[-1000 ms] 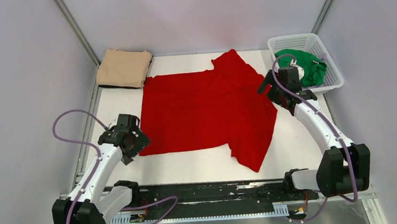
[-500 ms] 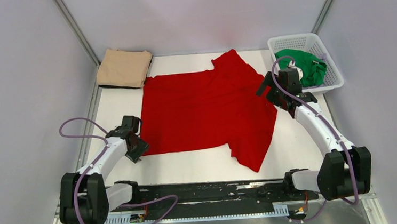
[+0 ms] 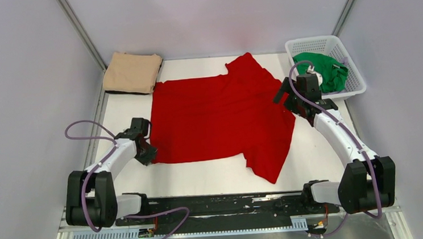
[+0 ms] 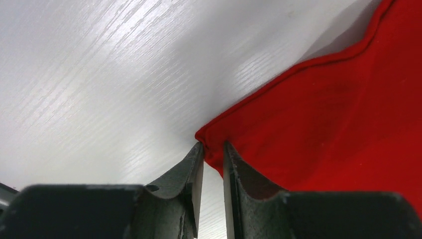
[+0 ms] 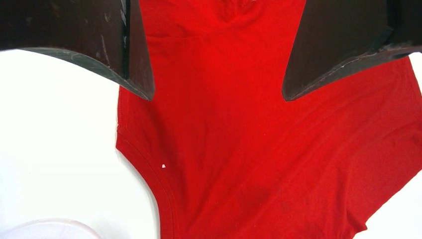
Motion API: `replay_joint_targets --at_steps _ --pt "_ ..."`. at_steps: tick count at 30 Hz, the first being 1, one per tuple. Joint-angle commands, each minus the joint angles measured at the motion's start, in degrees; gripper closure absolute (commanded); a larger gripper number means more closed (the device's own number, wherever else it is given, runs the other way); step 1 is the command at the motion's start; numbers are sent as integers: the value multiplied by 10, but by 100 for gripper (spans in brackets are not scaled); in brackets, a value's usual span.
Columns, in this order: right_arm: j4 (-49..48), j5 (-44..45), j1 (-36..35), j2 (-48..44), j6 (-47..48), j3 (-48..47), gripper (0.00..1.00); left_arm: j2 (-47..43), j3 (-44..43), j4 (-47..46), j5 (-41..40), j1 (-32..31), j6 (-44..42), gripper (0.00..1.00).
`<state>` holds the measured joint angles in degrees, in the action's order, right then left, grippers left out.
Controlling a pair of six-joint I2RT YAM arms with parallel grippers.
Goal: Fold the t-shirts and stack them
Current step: Grab the side of the flattened tshirt closest away from the robot with both arms
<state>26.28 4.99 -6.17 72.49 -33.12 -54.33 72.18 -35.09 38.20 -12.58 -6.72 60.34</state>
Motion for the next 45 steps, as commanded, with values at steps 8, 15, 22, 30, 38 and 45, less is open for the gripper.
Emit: replay_joint_targets --at_steps 8,15,22,30,38,45 --pt "16 15 2 -30 32 -1 0 48 -16 -49 -2 2 -4 100" --pt "102 -76 -5 -41 47 -4 1 -35 -16 -14 -24 2 -28 100" --pt "249 -85 -160 -28 -5 29 6 -82 -27 9 -19 2 -35 100" --pt "313 -121 -288 -52 -124 136 29 -90 -29 17 -8 2 -37 100" --pt "247 -105 -294 -48 -152 172 45 -107 -11 19 -1 2 -38 100" --pt "207 -81 -294 -8 -164 190 50 -114 -6 21 -1 2 -36 100"
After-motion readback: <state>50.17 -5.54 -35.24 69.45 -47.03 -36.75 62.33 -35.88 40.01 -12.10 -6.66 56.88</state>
